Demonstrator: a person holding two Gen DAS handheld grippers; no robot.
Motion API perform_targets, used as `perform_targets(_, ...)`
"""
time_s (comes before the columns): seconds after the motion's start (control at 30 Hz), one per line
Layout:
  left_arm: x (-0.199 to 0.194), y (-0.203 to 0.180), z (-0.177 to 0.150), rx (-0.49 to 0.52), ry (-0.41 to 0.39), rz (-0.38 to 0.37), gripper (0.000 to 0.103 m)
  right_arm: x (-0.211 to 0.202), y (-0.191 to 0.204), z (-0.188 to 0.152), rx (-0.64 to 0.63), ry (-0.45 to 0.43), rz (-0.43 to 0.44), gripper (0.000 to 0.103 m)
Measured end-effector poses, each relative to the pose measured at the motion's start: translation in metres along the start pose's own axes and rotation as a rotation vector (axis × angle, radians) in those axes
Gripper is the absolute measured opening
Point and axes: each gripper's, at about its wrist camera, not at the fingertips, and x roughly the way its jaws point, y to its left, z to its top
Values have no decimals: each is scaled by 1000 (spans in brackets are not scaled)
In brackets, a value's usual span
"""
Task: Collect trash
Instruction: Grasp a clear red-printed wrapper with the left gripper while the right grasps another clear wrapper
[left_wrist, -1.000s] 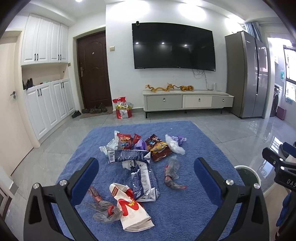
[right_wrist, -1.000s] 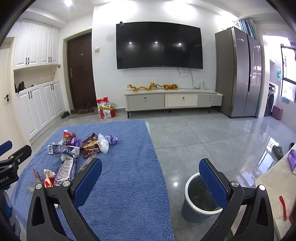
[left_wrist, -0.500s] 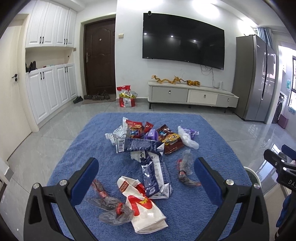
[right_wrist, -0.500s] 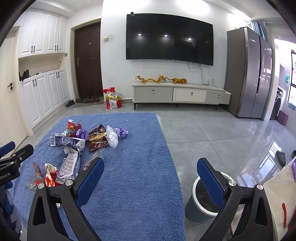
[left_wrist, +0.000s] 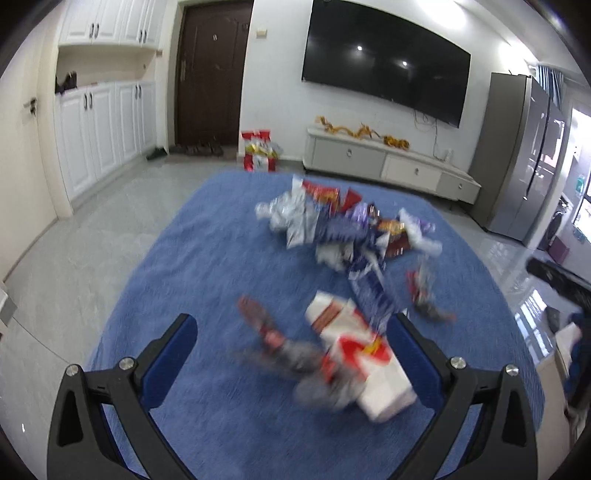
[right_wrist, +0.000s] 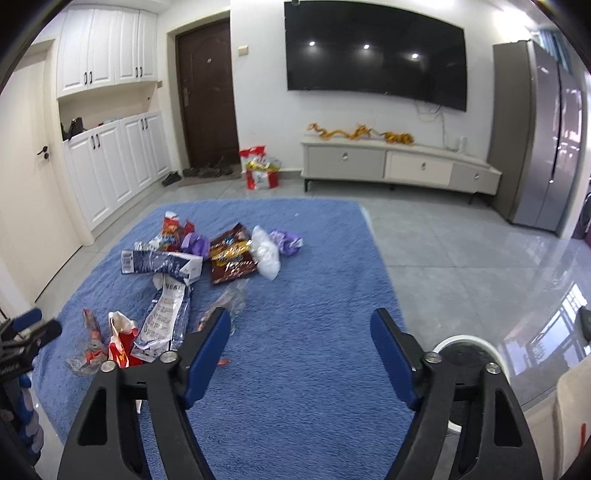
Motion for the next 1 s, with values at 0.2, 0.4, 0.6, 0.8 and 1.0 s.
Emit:
perform_targets(0.2,17,2,-21,-14,122,-97,102,35,14,0,-21,66,70,70)
perform_targets(0.4,32,6,-14,-53,153,-111,102,57,30,0,-62,110,116,69)
perform_targets(0.6,67,38,0,-175,239,-91,72,79,35,3,-68,145,152,68)
perform_targets(0.8,92,44,0,-227,293,-104,64,110,45,7,-37,206,230,65)
perform_targets(1.0,99,37,4,-190,296,-67,27,139,64,6,-27,277,295,51)
